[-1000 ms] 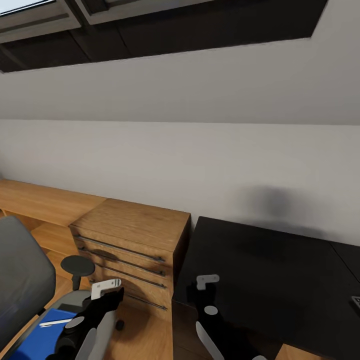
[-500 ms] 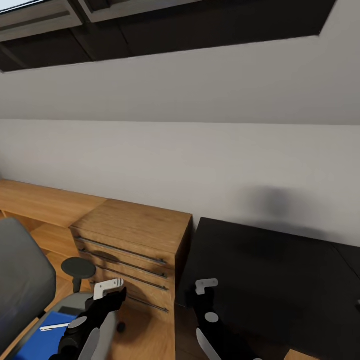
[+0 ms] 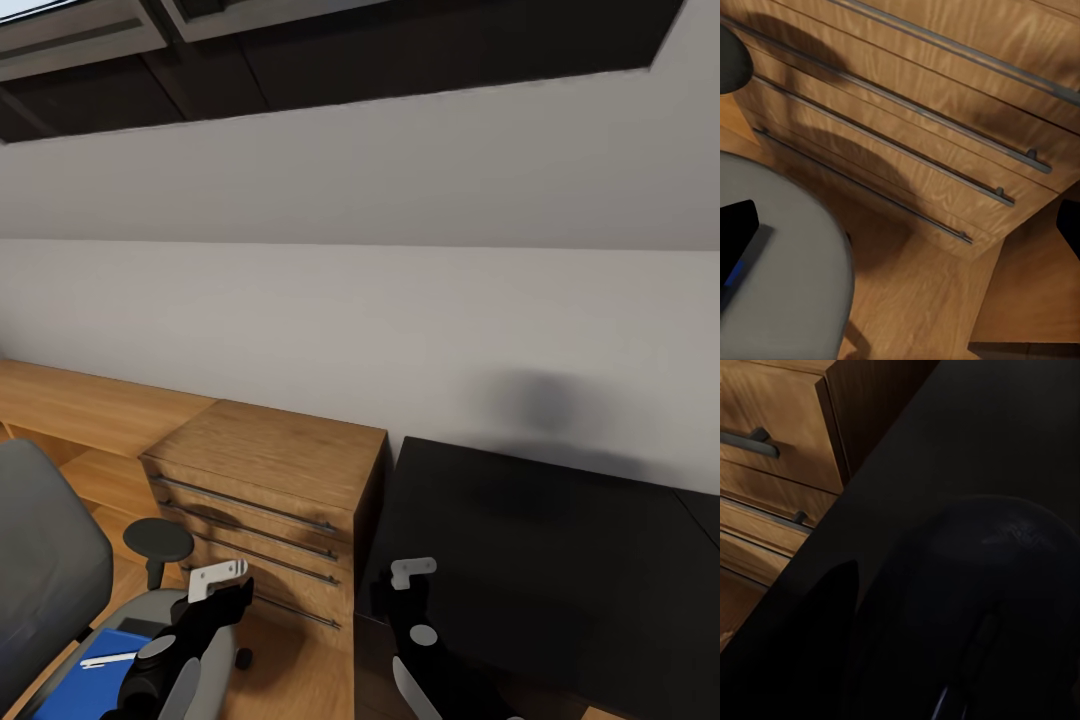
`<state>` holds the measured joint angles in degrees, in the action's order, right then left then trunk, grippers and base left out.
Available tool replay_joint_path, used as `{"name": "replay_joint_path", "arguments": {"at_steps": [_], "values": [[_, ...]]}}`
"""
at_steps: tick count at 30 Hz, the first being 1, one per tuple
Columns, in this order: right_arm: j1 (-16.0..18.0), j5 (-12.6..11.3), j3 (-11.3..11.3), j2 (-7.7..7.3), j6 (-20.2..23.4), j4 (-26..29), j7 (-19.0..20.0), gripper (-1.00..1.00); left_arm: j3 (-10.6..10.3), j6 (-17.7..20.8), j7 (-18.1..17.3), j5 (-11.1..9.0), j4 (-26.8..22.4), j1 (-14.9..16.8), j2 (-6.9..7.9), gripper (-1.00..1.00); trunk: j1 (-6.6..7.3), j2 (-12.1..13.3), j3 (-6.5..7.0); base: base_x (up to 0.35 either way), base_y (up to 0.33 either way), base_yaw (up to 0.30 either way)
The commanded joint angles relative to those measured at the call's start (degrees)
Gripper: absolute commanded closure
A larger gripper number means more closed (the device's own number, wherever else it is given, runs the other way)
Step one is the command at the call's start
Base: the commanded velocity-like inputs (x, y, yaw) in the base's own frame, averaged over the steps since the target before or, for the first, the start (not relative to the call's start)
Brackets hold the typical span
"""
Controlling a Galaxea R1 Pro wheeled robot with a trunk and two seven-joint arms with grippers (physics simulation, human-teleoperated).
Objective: In the bedroom, organize the workspace by keeping the computer under the desk, ensuring the monitor is on the desk, placing the keyboard on the desk next to the monitor, placing the mouse on the desk next to the keyboard, moving the folder from the swivel chair onto the desk next to the mouse, stacking the notebook on top of the folder with the pen on top of the notebook, and positioning the swivel chair next to the desk.
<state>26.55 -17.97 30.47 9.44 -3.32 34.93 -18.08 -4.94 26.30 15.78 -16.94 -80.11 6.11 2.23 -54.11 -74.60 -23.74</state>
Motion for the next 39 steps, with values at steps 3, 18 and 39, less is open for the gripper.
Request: {"name": "replay_joint_path", "arguments": {"at_steps": [3, 18, 39], "values": [[0.1, -0.7, 0.4, -0.04, -0.4, 0.0, -0.3, 1.0, -0.2, 0.2, 0.6, -0.6, -0.1, 0.0, 0.06, -1.0, 0.0, 0.0, -0.06, 0.0, 0.0, 0.0], [0.1, -0.7, 0.4, -0.04, -0.7, 0.2, -0.3, -1.0, -0.2, 0.2, 0.6, -0.6, 0.0, 0.0, 0.06, -1.0, 1.76, 3.2, 1.37, 0.0, 0.0, 0.0], [0.1, -0.7, 0.2, -0.22, -0.6, 3.0, -1.0, -1.0, -0.8, 0.1, 0.6, -0.6, 1.5, 0.0, -0.07, -1.0, 6.37, 11.6, 5.14, 0.0, 0.0, 0.0]]}}
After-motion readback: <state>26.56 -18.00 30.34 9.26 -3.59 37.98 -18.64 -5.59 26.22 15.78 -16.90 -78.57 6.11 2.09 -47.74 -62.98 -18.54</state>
